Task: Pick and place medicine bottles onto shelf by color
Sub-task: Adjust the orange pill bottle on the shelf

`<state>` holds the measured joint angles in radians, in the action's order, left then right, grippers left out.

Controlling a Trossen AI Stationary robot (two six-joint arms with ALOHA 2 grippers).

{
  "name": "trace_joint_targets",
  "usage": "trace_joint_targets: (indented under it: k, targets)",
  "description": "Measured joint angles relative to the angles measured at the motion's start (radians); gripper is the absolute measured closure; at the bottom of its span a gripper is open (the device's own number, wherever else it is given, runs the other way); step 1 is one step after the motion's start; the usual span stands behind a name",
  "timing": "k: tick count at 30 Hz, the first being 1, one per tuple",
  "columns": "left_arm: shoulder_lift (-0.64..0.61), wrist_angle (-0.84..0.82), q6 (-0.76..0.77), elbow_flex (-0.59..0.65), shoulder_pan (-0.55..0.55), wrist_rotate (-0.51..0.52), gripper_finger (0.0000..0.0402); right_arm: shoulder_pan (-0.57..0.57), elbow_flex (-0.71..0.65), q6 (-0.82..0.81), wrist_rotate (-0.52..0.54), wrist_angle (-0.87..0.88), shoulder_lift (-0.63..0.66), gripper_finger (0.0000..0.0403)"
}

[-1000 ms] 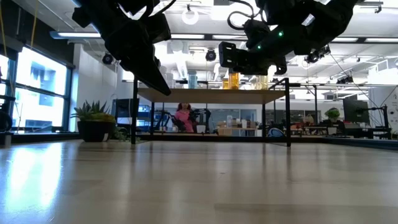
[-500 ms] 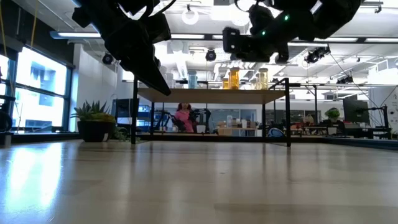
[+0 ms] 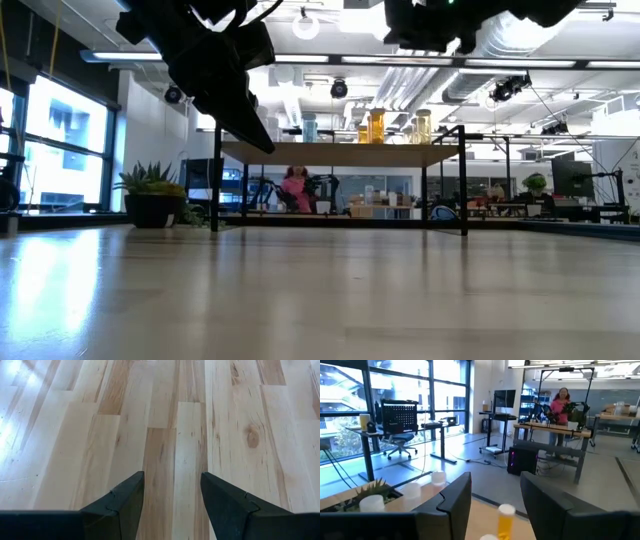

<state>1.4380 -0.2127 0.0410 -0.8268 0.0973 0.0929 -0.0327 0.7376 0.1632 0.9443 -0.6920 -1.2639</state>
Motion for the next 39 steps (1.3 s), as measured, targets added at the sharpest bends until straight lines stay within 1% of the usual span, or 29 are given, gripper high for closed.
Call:
trace_joint_targets:
  k: [4,6,9,12,16,20,26,29,34,39]
  targets:
    - [0.000,0.000,0.000,0.000,0.000,0.000,0.0216,-0.036,0.002,0.020,-0.046,0.045,0.064,0.0240]
    - [0.000,0.000,0.000,0.000,0.000,0.000,0.0216,-0.053,0.023,0.021,-0.060,0.116,0.088,0.0240]
    - [0.000,0.000,0.009,0.000,0.000,0.000,0.0216,-0.081,0.103,0.013,-0.078,0.302,0.104,0.0240]
    - [0.000,0.000,0.009,0.000,0.000,0.000,0.0216,-0.114,0.215,-0.048,-0.121,0.546,0.105,0.0240]
    - [0.000,0.000,0.011,0.000,0.000,0.000,0.0216,-0.168,0.356,-0.149,-0.244,0.828,0.096,0.0240]
    - [0.000,0.000,0.011,0.000,0.000,0.000,0.0216,-0.214,0.433,-0.186,-0.361,0.974,0.090,0.0240]
    - [0.000,0.000,0.011,0.000,0.000,0.000,0.0216,-0.276,0.453,-0.209,-0.579,1.031,0.089,0.0240]
    - [0.000,0.000,0.026,0.000,0.000,0.000,0.0216,-0.301,0.455,-0.228,-0.659,1.038,0.085,0.0240]
    - [0.000,0.000,0.037,0.000,0.000,0.000,0.0216,-0.328,0.455,-0.236,-0.709,1.041,0.076,0.0240]
    - [0.000,0.000,0.045,0.000,0.000,0.000,0.0216,-0.350,0.455,-0.235,-0.737,0.952,0.072,0.0240]
